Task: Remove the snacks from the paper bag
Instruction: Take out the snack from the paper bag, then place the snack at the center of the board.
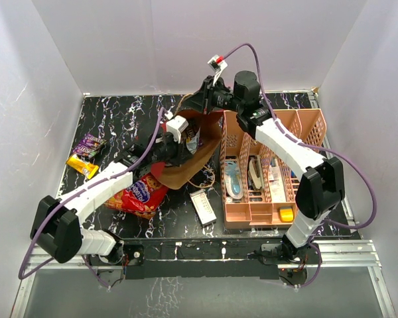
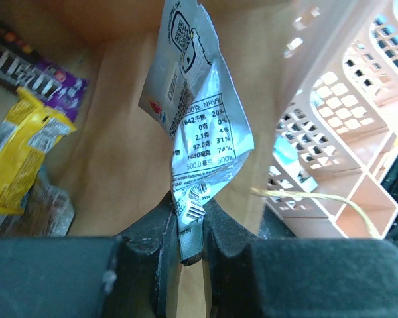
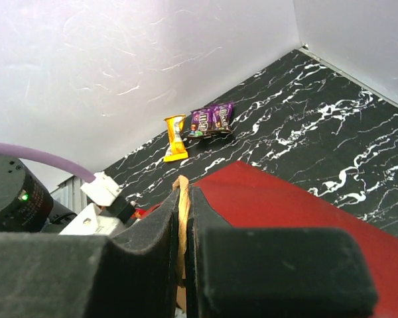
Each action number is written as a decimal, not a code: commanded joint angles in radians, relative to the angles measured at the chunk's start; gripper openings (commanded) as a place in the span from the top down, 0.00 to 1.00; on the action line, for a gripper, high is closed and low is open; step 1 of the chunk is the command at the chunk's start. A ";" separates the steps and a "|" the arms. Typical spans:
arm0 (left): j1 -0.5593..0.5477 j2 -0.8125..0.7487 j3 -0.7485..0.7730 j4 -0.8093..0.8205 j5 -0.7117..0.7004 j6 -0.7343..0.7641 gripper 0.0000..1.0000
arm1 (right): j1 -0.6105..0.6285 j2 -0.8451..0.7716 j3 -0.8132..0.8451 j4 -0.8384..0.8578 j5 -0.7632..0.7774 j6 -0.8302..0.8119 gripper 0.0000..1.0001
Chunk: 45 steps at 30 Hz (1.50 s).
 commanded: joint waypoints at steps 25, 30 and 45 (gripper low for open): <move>0.000 -0.324 0.334 -0.101 -0.282 0.218 1.00 | -0.167 0.092 0.231 -0.029 0.287 0.154 0.92; 0.000 -0.278 0.363 -0.098 -0.517 0.230 1.00 | -0.209 0.107 0.274 -0.013 0.215 0.137 0.92; 0.077 -0.162 0.366 -0.289 -0.832 0.132 1.00 | -0.122 0.191 0.217 0.043 -0.194 0.180 0.92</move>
